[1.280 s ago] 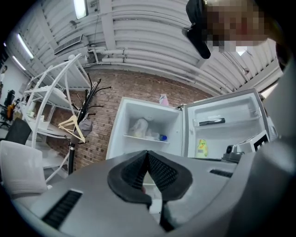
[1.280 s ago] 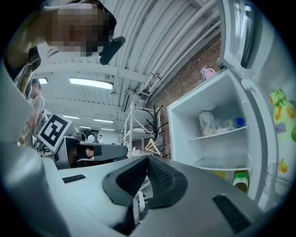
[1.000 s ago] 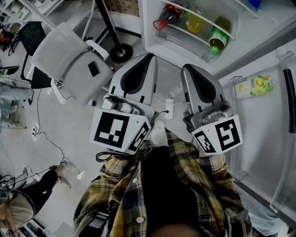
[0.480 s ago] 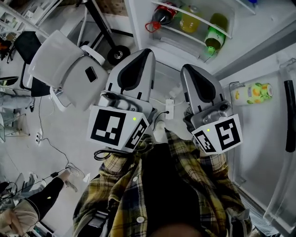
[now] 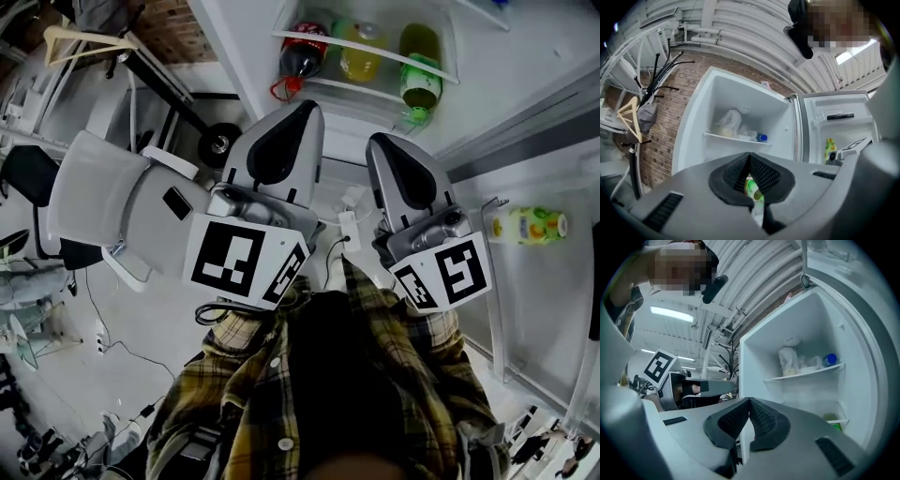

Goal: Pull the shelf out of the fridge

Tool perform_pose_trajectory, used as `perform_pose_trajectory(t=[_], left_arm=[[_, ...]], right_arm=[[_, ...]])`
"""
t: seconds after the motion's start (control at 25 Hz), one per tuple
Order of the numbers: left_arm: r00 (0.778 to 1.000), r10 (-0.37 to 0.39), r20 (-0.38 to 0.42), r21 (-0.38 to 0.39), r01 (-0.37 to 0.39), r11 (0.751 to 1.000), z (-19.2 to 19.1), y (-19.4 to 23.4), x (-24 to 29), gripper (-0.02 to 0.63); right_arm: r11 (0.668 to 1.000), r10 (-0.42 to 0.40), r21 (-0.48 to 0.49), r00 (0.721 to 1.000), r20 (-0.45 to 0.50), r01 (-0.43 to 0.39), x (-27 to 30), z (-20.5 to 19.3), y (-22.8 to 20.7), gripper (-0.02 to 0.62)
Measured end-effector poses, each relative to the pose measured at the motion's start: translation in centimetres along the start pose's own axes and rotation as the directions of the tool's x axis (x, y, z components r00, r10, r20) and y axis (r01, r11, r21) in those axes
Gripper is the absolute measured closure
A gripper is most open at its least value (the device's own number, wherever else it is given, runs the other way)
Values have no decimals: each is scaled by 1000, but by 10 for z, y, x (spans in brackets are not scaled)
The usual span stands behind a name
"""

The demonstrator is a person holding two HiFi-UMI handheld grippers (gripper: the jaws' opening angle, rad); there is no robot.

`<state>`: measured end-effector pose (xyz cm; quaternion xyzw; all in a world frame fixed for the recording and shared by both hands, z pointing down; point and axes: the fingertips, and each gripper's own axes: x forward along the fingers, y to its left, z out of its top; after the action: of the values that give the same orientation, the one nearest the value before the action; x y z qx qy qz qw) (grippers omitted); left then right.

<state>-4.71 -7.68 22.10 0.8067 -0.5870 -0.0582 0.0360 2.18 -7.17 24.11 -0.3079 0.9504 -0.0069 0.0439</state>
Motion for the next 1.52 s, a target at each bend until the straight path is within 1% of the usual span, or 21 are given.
perform_pose_trajectory(t=[0.24,0.44,0.52,0.64,0.84,0.96,1.28,1.52], left_arm=[[991,-130,-8,6,130,991,8,46,34,603],[971,-236,-27,-7,236,972,10,74,57,603],[963,-266,-37,-16,266,964,9,81,64,603],[955,-293,-47,-35,291,956,6,87,73,603],[935,-347,-72,-51,344,938,-4,80,82,603],[931,-356,-79,-60,352,934,-9,83,90,603],[934,-345,-91,-67,339,938,-18,82,105,603],[941,-325,-98,-78,318,945,-22,74,126,603]], right_arm=[[993,-120,-12,993,25,120,61,3,-15,578],[972,-235,-14,971,33,236,92,4,-27,578],[963,-270,-12,962,32,271,99,4,-30,578],[953,-302,-8,953,29,302,104,3,-37,578],[938,-348,-1,937,18,348,104,1,-50,578],[933,-359,3,933,11,359,108,-2,-54,578],[928,-372,15,928,-6,372,104,-11,-71,578],[929,-368,41,929,-20,369,99,-12,-95,578]])
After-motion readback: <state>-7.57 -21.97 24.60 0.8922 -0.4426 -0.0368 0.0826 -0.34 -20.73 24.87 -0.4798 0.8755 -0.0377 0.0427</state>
